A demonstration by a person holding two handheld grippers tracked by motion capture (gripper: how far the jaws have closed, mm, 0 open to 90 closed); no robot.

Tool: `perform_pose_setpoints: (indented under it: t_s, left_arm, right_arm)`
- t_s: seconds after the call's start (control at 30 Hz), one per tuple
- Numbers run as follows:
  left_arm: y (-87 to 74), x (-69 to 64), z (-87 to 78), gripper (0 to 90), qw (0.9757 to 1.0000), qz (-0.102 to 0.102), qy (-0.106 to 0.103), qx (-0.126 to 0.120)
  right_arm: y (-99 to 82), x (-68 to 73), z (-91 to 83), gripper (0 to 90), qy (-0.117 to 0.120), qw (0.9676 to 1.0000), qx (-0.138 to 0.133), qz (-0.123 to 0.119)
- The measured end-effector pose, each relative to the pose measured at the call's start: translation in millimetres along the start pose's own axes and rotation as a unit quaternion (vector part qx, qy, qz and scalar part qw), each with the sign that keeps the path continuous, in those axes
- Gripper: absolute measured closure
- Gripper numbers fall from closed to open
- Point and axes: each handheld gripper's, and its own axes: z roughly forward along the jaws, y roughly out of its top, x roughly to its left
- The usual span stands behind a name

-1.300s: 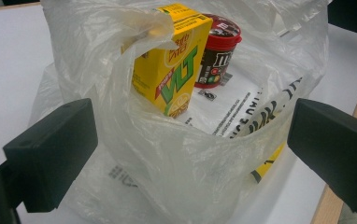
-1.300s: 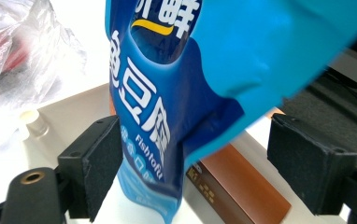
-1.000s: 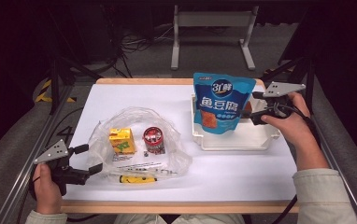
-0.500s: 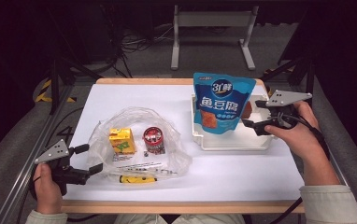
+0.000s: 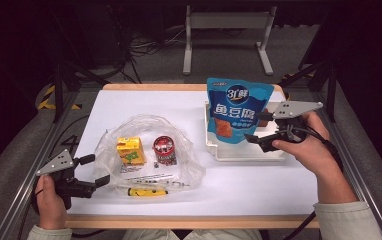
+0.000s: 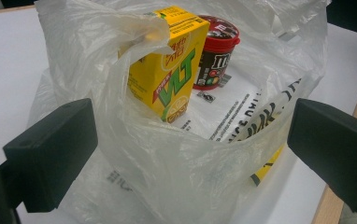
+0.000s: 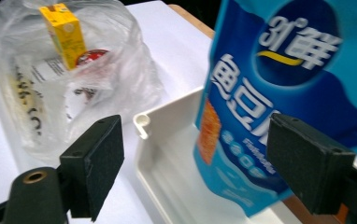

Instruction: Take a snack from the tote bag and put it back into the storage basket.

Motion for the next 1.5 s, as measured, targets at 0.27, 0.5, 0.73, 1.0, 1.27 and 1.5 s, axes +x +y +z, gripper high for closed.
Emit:
perform_pose_setpoints:
  t_s: [0.27, 0.5, 0.73, 1.0, 1.27, 1.5]
  left_arm:
    - [-0.7, -0.2, -1.4, 2.3, 1.0, 0.003, 0.002, -0.001]
    - [-0.8, -0.6, -1.5, 2.3, 1.0, 0.003, 0.003, -0.003]
    - [-1.2, -0.5, -2.1, 2.3, 1.0, 0.003, 0.004, -0.002]
    - [-2.5, -1.1, -5.3, 2.3, 1.0, 0.003, 0.007, -0.003]
    - [-4.0, -3.2, -9.1, 2.3, 0.9999, 0.005, 0.011, -0.003]
    - [-6.8, -5.5, -13.1, 2.3, 0.9999, 0.005, 0.014, -0.001]
  right_arm:
    - [10.4, 14.5, 16.5, 20.0, 0.038, 0.9992, -0.006, -0.007]
    - [21.4, 26.9, 28.5, 20.0, 0.051, 0.9986, -0.007, -0.011]
    - [31.8, 37.0, 42.9, 20.0, 0.064, 0.9978, -0.008, -0.013]
    - [44.3, 47.5, 64.5, 19.9, 0.089, 0.9959, -0.011, -0.018]
    - [54.3, 56.3, 83.5, 19.8, 0.106, 0.9938, -0.01, -0.03]
    - [64.7, 64.8, 103.7, 19.7, 0.123, 0.9914, 0.0, -0.045]
